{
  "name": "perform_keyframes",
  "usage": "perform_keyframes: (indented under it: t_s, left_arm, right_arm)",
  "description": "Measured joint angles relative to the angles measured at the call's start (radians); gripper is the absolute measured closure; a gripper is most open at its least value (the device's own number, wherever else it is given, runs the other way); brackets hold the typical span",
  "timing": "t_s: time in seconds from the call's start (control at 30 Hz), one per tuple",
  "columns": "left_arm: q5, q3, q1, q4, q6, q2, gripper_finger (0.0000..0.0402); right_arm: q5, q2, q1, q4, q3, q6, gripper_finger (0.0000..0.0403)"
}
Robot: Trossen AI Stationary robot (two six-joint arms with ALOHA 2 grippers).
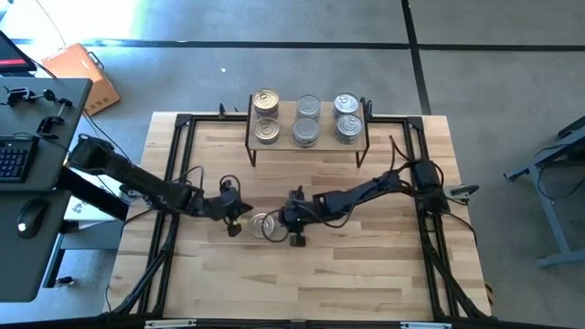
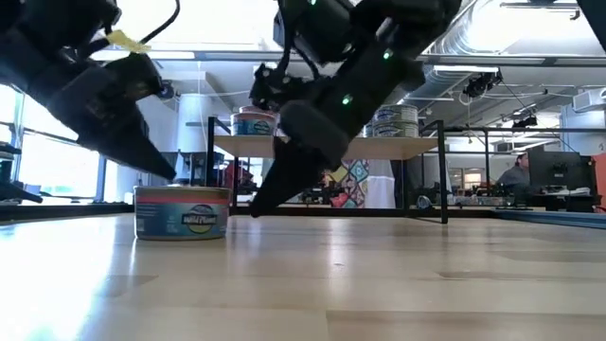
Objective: Stack canned seafood by type on shelf
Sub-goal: Stack the blue tuna can on top of the other blue tuna can
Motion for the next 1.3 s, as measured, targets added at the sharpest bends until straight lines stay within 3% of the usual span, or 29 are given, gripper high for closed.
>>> perform_keyframes:
  t_s: [0.2,0.37,0.6,0.73,0.83,0.97,1.13,1.3]
  left_arm:
    - [0.022,0.008,0.006,-0.103,0.051,-0.141,0.0401]
    - [0.042,0.006,-0.062,-0.201,0.03,-0.194,0.0401]
    - [0.054,0.006,-0.137,-0.212,-0.072,-0.118,0.0401]
    - [0.079,0.005,-0.176,-0.211,-0.093,-0.052,0.0401]
    - [0.083,0.003,-0.187,-0.176,-0.126,0.001,0.0401]
    - [0.077,0.003,-0.184,-0.079,-0.122,0.079,0.0401]
    - [0.036,0.008,-0.159,0.045,-0.066,0.167,0.0401]
    - [0.029,0.009,-0.127,0.053,-0.033,0.202,0.0401]
  right_arm:
    - [0.041,-0.018,0.048,-0.013,-0.012,-0.021,0.0315]
    - [-0.049,0.004,0.036,0.084,-0.036,0.03,0.0308]
    - [-0.083,-0.002,0.032,0.107,-0.045,-0.061,0.0223]
    - [0.065,-0.06,0.058,0.061,-0.041,-0.246,0.0196]
    - [0.128,-0.077,0.078,0.142,-0.034,-0.433,0.0196]
    - [-0.008,-0.045,0.065,0.202,-0.039,-0.625,0.0206]
    - [-0.1,0.013,0.018,0.283,-0.038,-0.674,0.0236]
    - [-0.142,0.066,-0.012,0.336,-0.039,-0.721,0.0276]
